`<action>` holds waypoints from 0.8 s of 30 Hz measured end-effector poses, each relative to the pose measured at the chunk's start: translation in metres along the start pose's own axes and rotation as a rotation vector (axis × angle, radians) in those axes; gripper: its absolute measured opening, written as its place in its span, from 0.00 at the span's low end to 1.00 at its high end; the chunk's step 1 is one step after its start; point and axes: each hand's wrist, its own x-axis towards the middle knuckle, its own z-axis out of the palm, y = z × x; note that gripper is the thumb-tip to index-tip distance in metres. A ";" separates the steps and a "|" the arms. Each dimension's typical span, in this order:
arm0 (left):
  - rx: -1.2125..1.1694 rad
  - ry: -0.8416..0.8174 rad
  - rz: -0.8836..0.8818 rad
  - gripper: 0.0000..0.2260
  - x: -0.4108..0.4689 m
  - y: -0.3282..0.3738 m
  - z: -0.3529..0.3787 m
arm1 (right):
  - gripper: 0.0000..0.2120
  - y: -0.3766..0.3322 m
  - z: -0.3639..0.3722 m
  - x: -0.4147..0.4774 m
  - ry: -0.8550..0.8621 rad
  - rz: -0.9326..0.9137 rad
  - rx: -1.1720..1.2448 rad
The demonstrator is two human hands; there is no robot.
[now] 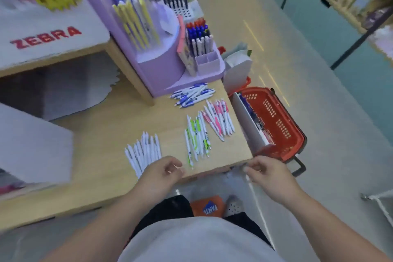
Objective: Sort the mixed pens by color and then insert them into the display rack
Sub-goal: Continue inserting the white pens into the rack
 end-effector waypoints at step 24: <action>-0.232 0.241 -0.487 0.17 0.075 -0.128 -0.078 | 0.18 -0.163 0.188 0.122 -0.400 0.193 -0.045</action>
